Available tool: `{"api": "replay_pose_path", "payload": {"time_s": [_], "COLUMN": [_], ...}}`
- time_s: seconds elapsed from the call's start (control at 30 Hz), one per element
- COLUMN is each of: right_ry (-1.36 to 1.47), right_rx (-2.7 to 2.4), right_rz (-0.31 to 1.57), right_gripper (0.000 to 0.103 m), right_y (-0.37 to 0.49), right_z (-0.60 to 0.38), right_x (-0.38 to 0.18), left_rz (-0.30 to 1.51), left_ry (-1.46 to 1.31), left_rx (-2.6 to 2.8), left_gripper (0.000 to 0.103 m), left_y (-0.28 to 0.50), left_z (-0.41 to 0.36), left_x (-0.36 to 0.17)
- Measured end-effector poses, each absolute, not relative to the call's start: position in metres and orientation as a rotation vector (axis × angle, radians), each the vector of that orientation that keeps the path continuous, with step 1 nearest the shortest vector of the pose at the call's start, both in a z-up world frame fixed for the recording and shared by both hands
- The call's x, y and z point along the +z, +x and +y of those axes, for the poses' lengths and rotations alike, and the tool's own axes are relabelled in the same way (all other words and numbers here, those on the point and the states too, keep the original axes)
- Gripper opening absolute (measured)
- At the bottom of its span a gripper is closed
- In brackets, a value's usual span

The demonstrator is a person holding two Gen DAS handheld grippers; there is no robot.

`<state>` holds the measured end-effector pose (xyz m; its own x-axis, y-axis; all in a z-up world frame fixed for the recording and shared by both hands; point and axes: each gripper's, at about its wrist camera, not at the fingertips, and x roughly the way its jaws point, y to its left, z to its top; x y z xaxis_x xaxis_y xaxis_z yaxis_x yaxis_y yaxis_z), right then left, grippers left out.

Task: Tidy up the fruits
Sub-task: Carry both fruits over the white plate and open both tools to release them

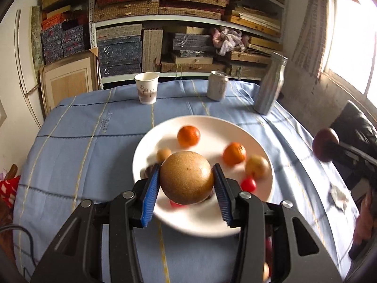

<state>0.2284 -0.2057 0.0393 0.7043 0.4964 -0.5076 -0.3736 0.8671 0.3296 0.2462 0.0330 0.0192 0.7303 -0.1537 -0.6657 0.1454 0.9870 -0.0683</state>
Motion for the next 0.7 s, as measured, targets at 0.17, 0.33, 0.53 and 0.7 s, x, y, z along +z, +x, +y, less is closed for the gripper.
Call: {"api": "replay_pose_path", "payload": {"time_s": [0.17, 0.33, 0.53, 0.7], "right_ry": [0.193, 0.151, 0.113, 0.084], "right_rx": [0.521, 0.516, 0.501, 0.481], "right_rz": [0.695, 0.764, 0.809, 0.819], "right_gripper": [0.038, 0.038, 0.038, 0.041], "right_y": [0.267, 0.298, 0.316, 0.321], "right_z": [-0.174, -0.151, -0.138, -0.135], "right_x": [0.015, -0.008, -0.025, -0.033], "left_rz": [0.773, 0.813, 0.845, 0.865], "left_ry": [-0.062, -0.074, -0.077, -0.072], "left_rx": [-0.134, -0.134, -0.15, -0.159], "left_gripper": [0.044, 0.044, 0.044, 0.044], "left_y": [0.298, 0.341, 0.377, 0.394], "left_z": [0.045, 0.049, 0.048, 0.046], "left_x": [0.003, -0.016, -0.036, -0.049]}}
